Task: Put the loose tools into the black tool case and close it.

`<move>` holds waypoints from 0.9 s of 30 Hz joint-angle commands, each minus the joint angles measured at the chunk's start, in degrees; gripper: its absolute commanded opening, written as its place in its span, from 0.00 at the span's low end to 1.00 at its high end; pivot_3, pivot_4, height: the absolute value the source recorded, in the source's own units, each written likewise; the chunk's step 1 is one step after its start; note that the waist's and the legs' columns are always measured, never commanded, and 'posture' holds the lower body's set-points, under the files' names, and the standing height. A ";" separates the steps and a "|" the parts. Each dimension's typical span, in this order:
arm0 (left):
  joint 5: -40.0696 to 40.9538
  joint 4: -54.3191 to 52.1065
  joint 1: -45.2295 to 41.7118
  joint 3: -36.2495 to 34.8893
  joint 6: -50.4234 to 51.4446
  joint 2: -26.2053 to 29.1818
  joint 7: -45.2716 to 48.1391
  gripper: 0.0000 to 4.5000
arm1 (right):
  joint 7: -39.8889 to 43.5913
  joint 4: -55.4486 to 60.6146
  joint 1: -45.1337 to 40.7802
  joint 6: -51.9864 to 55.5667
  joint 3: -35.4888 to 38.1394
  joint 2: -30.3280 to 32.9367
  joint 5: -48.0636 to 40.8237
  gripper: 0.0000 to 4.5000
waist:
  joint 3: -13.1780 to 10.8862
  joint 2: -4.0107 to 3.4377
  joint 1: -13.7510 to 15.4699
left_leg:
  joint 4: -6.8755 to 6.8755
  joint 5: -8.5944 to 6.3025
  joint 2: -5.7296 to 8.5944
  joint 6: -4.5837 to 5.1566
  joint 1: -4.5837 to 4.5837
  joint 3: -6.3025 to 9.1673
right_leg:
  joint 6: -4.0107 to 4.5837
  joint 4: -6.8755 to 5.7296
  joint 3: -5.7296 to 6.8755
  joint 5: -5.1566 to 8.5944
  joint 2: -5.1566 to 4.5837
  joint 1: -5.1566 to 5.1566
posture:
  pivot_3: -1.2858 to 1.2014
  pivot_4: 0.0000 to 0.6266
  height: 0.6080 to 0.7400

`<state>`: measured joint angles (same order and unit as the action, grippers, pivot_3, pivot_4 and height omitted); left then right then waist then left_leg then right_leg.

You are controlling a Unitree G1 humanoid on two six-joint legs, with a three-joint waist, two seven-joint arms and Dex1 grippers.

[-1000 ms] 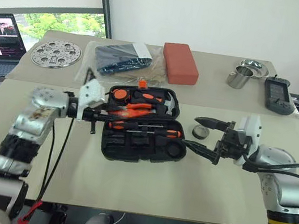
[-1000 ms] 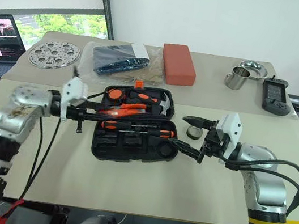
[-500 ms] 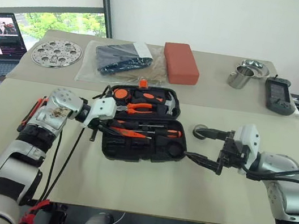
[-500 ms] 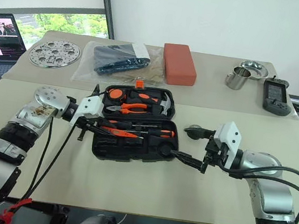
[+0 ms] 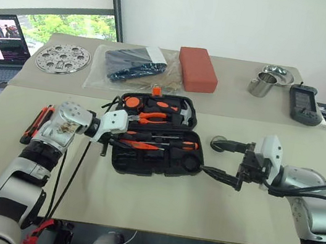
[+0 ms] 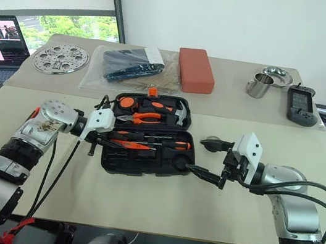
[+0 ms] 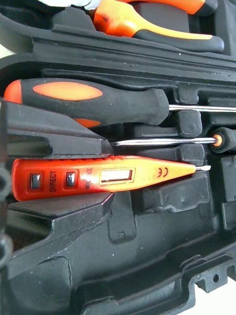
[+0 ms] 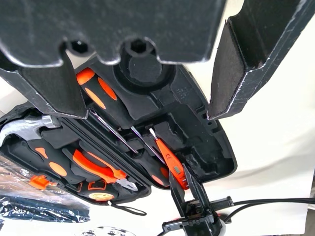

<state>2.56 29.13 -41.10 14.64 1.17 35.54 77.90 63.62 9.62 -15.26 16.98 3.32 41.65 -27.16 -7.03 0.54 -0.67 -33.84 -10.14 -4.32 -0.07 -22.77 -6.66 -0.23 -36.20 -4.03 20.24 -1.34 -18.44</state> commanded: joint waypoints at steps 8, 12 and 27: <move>0.65 -1.84 -2.11 -2.56 2.03 -0.88 -3.65 0.70 | -0.01 1.65 -1.20 0.02 0.60 0.11 -0.84 1.00 | 0.02 -0.03 0.07 | -0.02 0.00 0.01 0.00 0.00 0.00 | -0.01 -0.01 0.00 0.00 0.00 0.02 | 0.52 0.24 1.00; 5.00 -6.18 -2.84 -5.13 6.86 0.06 -1.10 0.94 | 0.00 1.57 -1.31 0.01 0.51 0.09 -0.88 1.00 | 0.02 -0.03 0.12 | -0.05 0.01 0.01 0.00 -0.02 0.03 | -0.01 -0.05 0.03 -0.01 0.00 0.01 | 0.52 0.24 1.00; 3.78 -2.79 -2.73 -4.74 2.86 0.14 -1.61 0.38 | 0.25 0.63 -2.45 -0.45 -0.30 -0.86 -0.52 1.00 | 0.05 -0.09 0.04 | -0.06 0.02 -0.01 -0.03 0.00 0.02 | -0.01 -0.04 0.01 -0.01 0.05 0.02 | 0.52 0.24 1.00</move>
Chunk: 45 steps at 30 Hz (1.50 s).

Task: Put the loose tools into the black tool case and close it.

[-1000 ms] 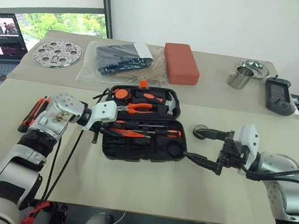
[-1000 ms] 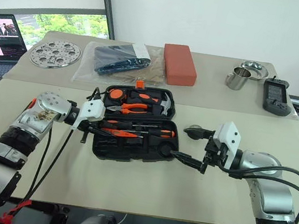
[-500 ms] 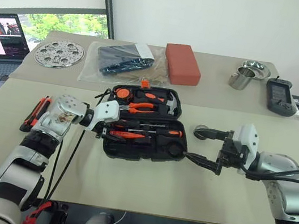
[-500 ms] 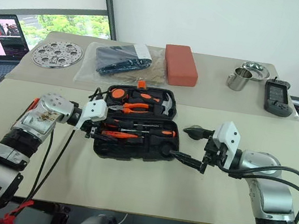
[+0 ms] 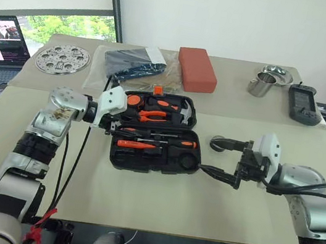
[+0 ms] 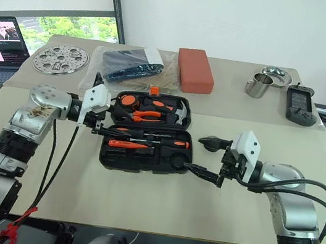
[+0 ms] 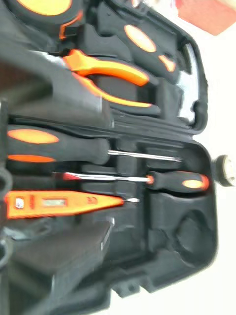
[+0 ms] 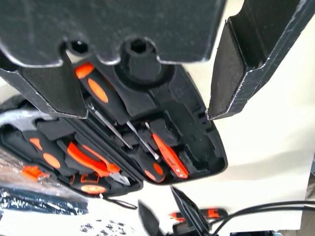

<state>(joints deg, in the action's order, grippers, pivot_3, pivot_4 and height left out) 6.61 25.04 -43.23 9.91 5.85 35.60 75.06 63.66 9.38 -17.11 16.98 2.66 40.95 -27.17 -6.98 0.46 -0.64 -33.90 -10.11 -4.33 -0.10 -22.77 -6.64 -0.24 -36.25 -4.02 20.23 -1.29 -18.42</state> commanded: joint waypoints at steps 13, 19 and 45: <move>-1.58 11.53 -2.01 2.24 -7.34 -2.29 5.39 0.01 | -0.54 2.06 0.71 -0.49 0.88 -0.17 -0.64 1.00 | 0.00 -0.01 -0.02 | 0.00 0.00 0.01 0.01 -0.02 0.00 | 0.00 -0.01 0.01 0.00 0.00 -0.02 | 0.52 0.24 1.00; -4.04 16.97 -3.31 2.80 -11.00 -3.03 4.52 0.01 | -0.71 2.27 0.99 -0.46 0.96 -0.14 -0.68 1.00 | 0.00 -0.01 -0.01 | -0.02 -0.01 0.02 0.01 -0.02 0.00 | 0.00 -0.01 0.01 0.00 0.00 -0.01 | 0.52 0.24 1.00; 3.54 11.68 1.73 -3.43 -11.00 -4.96 6.69 0.01 | -0.47 2.19 0.94 -0.36 0.73 -0.14 -0.78 1.00 | 0.09 -0.16 -0.14 | -0.07 0.00 0.02 -0.01 0.01 -0.02 | 0.00 -0.06 0.01 0.00 0.01 0.01 | 0.52 0.24 1.00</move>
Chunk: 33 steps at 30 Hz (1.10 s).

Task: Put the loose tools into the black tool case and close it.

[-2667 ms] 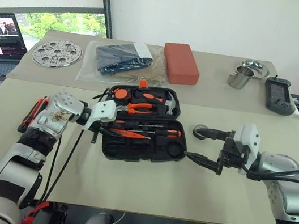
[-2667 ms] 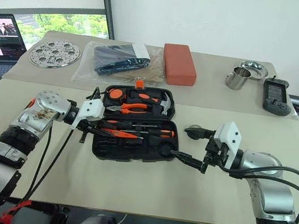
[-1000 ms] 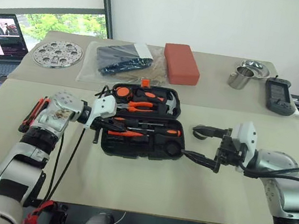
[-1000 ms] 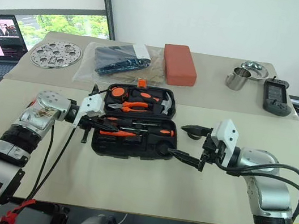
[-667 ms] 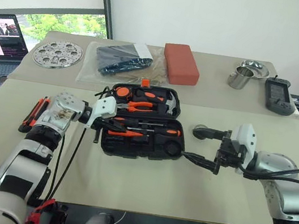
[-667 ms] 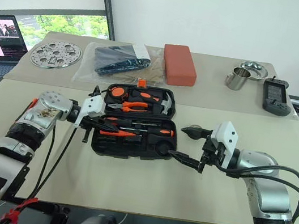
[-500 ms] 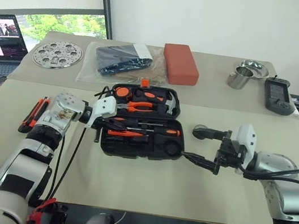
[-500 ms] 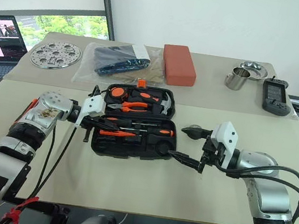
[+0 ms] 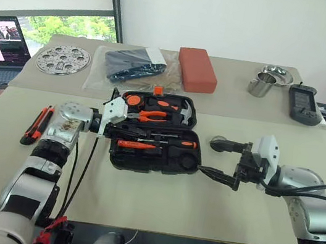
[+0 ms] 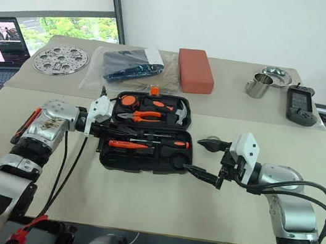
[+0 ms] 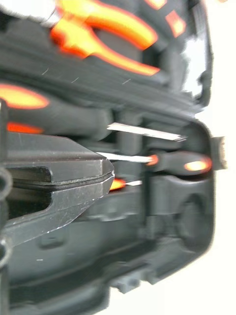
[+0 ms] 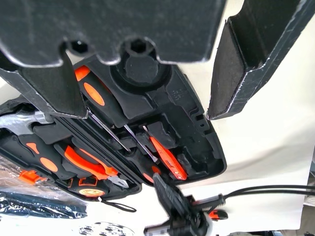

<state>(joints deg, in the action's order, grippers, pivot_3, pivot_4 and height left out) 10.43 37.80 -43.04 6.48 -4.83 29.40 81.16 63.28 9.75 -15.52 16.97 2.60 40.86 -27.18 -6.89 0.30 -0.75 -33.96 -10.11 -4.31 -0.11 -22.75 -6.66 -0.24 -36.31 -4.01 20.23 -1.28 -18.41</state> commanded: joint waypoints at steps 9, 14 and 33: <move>-4.59 3.00 2.33 1.73 -2.96 1.60 -1.39 0.01 | 0.06 2.09 -0.47 -0.14 1.10 0.33 -0.92 1.00 | 0.00 0.00 0.25 | -0.03 -0.01 0.02 0.01 -0.01 0.02 | 0.00 0.00 0.01 0.00 -0.02 0.02 | 0.52 0.24 1.00; -3.85 4.08 1.74 1.17 -3.13 0.83 -1.10 0.01 | 0.00 2.30 -0.37 -0.09 1.04 0.32 -0.87 1.00 | 0.00 0.01 0.16 | -0.03 -0.01 0.02 0.02 0.07 0.02 | 0.00 -0.24 -0.01 0.00 -0.02 0.01 | 0.52 0.24 1.00; -0.54 4.45 1.93 -1.50 -0.72 -0.88 -1.88 0.01 | 0.76 1.49 -1.00 -0.39 1.08 0.63 -0.70 1.00 | -0.02 0.03 0.05 | -0.04 0.02 0.02 -0.01 0.13 0.02 | 0.00 -0.39 -0.03 0.00 0.01 -0.02 | 0.52 0.24 1.00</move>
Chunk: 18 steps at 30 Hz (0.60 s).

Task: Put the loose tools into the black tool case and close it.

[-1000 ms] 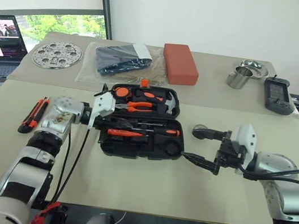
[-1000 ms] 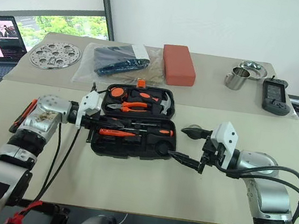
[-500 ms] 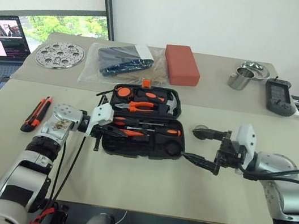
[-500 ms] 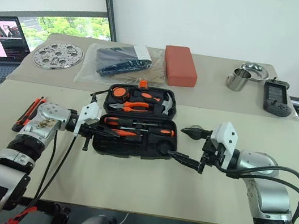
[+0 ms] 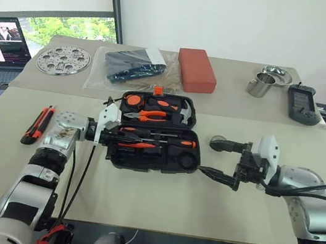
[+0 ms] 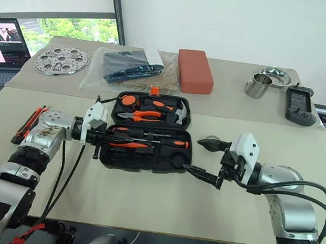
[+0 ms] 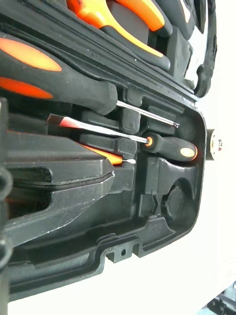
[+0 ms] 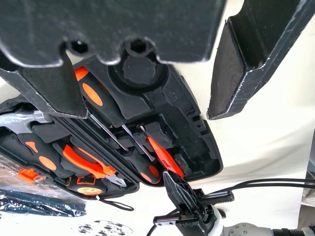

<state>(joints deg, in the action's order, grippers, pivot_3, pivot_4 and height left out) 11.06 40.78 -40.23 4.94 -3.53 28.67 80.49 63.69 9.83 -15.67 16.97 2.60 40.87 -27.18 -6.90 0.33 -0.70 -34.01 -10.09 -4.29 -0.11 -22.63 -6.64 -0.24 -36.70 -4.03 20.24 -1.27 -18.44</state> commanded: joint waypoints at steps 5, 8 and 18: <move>-2.91 4.70 -1.67 0.74 -4.17 -0.63 -1.61 0.01 | 0.41 1.97 -0.54 -0.25 1.27 1.14 -0.71 1.00 | 0.00 0.00 0.03 | 0.00 0.00 0.00 0.00 0.00 0.00 | 0.00 0.00 0.00 0.00 -0.01 0.00 | 0.52 0.24 1.00; -3.58 6.09 -1.97 0.91 -4.94 -0.93 -1.98 0.01 | 0.40 2.23 -0.40 -0.14 1.41 1.43 -0.80 1.00 | 0.00 0.00 0.03 | 0.00 0.00 0.01 0.00 0.00 0.00 | 0.00 0.00 0.00 0.00 -0.02 0.01 | 0.52 0.24 1.00; -5.82 7.55 -0.49 2.34 -4.11 -1.11 -1.55 0.01 | 0.63 2.20 -0.16 -0.20 1.36 2.08 -0.75 1.00 | 0.04 -0.07 0.02 | 0.01 0.00 0.02 0.01 0.12 -0.01 | 0.00 -0.01 -0.02 0.00 -0.03 0.10 | 0.52 0.24 1.00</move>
<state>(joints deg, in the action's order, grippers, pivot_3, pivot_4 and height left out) 6.65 46.93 -42.03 6.05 -8.55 27.61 78.88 64.01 10.12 -15.58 16.98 2.61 42.28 -27.18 -6.86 0.26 -0.68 -33.99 -10.10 -4.27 -0.11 -22.49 -6.65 -0.24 -36.70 -4.06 20.24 -1.30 -18.33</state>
